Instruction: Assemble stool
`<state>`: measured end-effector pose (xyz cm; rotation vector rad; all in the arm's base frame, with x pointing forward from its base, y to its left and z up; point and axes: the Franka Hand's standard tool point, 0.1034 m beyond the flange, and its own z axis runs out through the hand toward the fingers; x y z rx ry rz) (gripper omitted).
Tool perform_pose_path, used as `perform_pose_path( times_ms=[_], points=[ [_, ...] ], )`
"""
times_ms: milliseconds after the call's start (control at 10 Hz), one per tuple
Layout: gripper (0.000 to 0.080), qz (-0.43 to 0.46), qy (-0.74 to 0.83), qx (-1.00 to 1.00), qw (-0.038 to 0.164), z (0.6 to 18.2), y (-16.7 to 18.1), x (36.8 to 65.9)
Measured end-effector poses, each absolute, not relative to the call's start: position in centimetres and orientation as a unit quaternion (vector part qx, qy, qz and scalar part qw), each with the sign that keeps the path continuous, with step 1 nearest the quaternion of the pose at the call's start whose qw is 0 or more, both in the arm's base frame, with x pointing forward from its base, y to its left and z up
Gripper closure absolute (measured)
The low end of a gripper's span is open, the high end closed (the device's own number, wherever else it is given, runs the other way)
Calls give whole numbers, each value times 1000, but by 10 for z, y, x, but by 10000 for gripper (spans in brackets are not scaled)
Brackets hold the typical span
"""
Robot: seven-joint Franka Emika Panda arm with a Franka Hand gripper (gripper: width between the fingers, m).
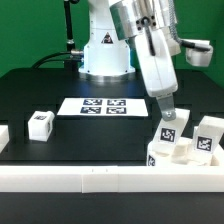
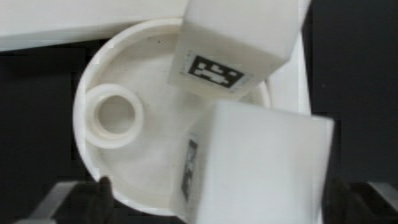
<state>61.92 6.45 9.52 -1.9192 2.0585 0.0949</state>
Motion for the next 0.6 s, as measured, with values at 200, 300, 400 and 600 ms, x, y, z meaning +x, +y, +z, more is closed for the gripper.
perform_pose_path(
  times_ms=[200,300,400,600],
  points=[
    [163,15,631,-757,167,101,69,620],
    [152,3,581,-796,169,104,68,621],
    [152,-6,534,-828,168,102,68,620],
    [151,-19,469,-867,167,102,68,620]
  ],
)
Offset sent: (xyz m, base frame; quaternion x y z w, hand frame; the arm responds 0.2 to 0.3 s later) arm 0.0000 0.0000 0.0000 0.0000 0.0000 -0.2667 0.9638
